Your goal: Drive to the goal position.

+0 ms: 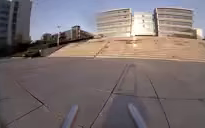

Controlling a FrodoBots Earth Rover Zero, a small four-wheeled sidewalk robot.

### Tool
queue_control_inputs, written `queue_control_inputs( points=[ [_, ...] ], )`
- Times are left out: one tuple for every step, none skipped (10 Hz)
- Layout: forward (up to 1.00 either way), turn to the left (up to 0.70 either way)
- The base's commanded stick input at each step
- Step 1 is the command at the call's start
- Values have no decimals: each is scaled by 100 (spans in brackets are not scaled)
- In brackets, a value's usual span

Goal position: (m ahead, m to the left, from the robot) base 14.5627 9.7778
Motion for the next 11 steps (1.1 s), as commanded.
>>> queue_control_inputs(
  points=[
    [70,14],
    [70,14],
    [70,14],
    [70,14],
    [70,14],
    [70,14],
    [70,14],
    [70,14],
    [70,14],
    [70,14],
    [70,14]
  ],
)
